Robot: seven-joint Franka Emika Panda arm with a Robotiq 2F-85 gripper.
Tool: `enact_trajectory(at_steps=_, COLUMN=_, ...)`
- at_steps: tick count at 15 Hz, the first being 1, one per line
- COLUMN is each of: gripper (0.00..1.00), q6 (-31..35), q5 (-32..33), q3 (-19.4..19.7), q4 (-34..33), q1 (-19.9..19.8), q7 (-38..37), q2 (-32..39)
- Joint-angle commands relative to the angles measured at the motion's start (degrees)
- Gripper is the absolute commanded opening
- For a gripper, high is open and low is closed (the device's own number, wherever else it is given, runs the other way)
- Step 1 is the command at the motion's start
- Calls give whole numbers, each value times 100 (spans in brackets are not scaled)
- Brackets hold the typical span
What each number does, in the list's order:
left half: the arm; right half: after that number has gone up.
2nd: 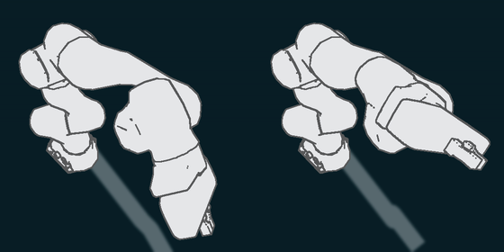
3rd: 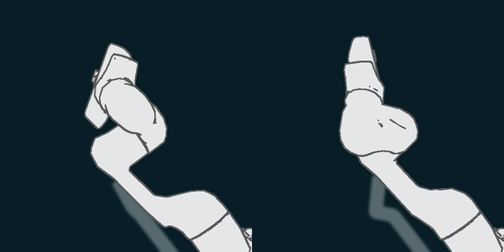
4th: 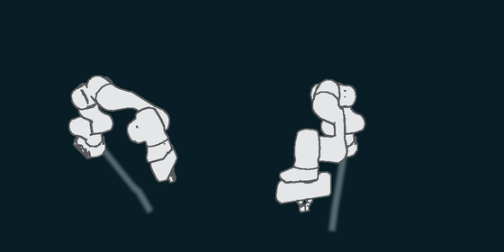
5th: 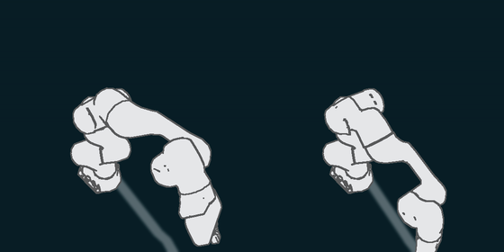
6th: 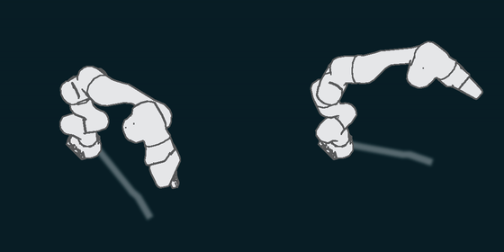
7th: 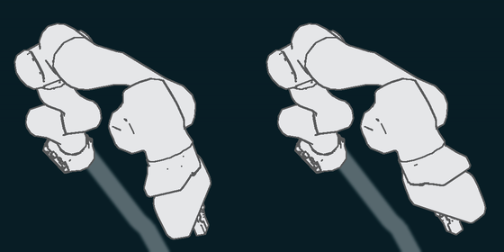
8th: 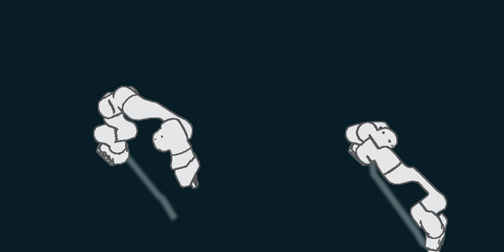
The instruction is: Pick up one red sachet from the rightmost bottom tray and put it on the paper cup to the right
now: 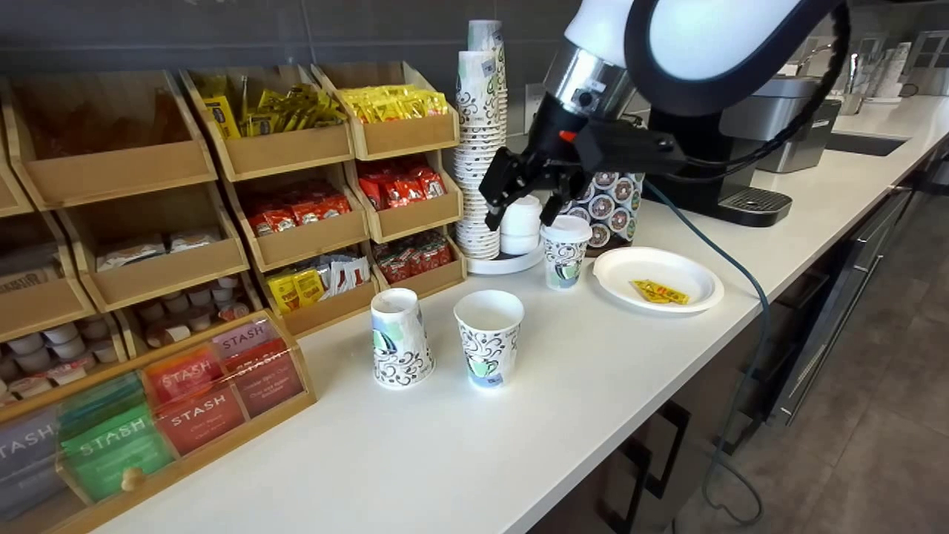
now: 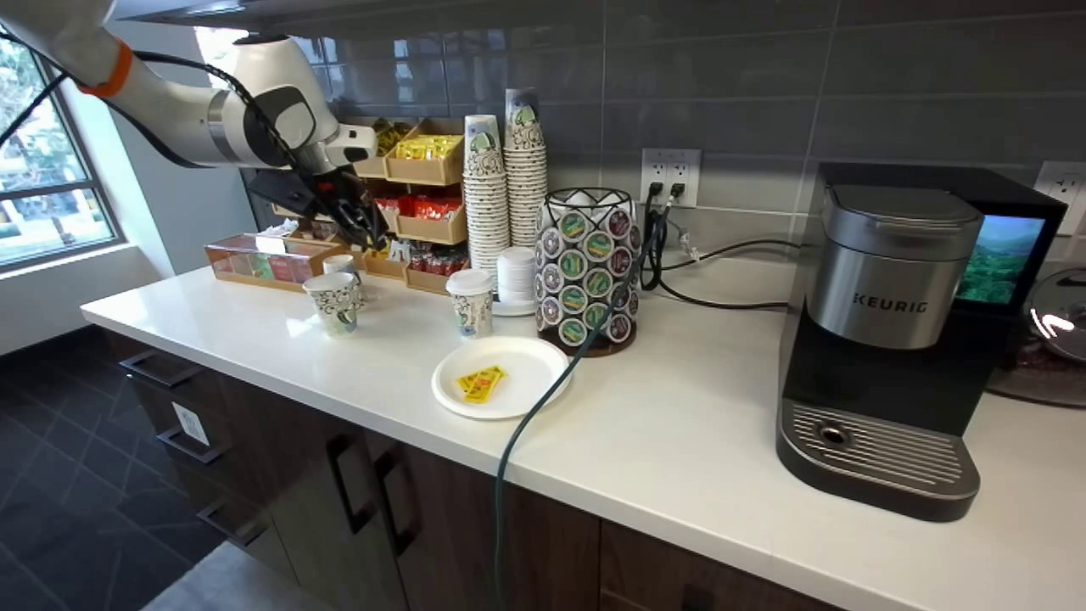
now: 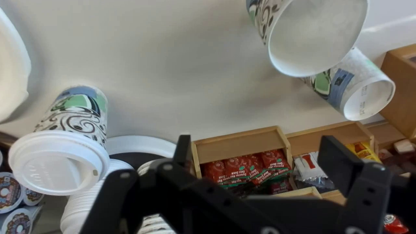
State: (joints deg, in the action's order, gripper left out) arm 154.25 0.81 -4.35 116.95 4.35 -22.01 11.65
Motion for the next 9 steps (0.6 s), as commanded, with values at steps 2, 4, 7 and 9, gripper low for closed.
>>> enact_trajectory(at_steps=2, gripper=100, q6=452, q5=719, q3=575, q4=-771, q1=509, q7=-722, q2=916)
enact_trajectory(at_steps=4, gripper=100, q6=415, q5=418, q3=506, q4=-514, q1=440, q7=-398, q2=686)
enact_trajectory(at_steps=7, gripper=100, q6=416, q5=445, q3=585, q4=-712, q1=515, q7=-433, q2=866)
enact_trajectory(at_steps=9, gripper=100, q6=416, q5=448, q3=590, q4=-742, q1=520, q7=-437, q2=873)
